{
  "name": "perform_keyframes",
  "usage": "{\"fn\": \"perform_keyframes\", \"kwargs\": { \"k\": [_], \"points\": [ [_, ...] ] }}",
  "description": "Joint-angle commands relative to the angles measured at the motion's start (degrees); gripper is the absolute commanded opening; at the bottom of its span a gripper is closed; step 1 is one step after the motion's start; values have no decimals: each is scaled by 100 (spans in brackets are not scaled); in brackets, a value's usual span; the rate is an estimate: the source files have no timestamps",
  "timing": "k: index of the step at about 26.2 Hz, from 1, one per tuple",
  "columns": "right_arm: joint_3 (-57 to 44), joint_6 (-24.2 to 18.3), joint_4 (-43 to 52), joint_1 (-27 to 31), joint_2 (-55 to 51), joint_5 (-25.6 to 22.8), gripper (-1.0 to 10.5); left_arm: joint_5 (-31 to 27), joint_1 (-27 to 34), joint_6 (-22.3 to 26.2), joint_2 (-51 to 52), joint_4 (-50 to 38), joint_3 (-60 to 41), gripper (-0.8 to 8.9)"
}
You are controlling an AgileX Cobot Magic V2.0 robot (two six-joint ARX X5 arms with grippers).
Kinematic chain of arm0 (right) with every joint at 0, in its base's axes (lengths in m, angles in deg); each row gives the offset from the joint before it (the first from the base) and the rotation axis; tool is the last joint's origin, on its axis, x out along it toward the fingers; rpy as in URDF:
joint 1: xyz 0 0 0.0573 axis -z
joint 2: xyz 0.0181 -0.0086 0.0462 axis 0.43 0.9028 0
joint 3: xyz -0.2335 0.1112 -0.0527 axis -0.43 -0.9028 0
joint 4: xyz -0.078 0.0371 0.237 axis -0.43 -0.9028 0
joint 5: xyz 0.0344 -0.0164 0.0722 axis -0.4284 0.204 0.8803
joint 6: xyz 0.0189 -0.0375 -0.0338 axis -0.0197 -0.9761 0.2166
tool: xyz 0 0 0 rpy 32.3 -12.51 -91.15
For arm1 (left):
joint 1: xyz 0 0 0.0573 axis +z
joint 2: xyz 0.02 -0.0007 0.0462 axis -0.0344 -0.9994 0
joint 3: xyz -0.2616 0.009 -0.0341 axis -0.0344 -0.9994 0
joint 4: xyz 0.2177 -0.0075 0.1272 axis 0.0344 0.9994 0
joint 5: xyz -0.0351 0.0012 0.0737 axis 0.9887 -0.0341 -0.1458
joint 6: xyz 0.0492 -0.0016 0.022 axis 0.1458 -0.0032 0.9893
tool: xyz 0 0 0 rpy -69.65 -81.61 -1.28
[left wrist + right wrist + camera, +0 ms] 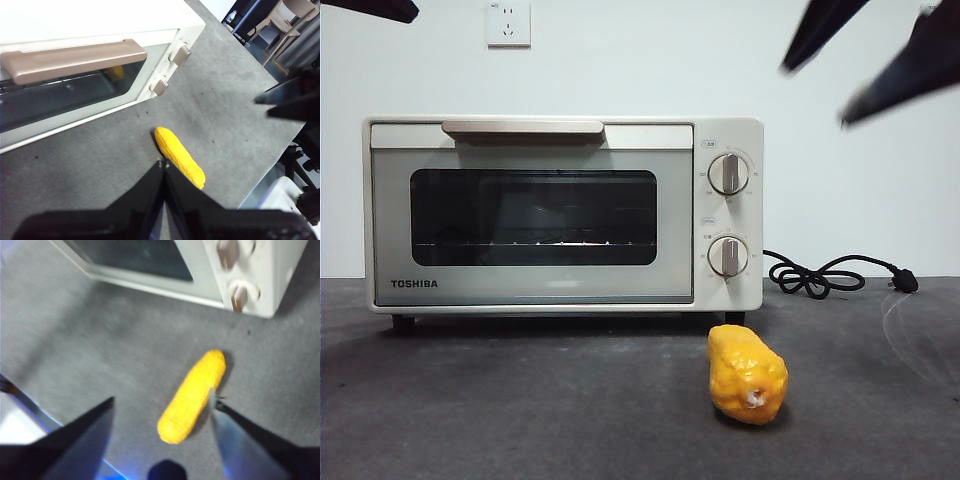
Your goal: Take the corn from the table,put the corn in the oven
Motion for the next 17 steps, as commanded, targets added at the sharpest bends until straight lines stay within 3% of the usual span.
{"fn": "perform_keyframes", "kwargs": {
  "k": [1, 7, 17],
  "points": [
    [13, 146, 72, -358, 358, -463, 562, -13, -48, -44, -2, -17, 15, -5],
    [13, 431, 531, -848, 1362, -874, 570, -13, -50, -68, -2, -15, 15, -6],
    [13, 699, 1204, -885, 2841, -984, 563, -15, -50, -66, -15, -13, 15, -5]
  ]
}}
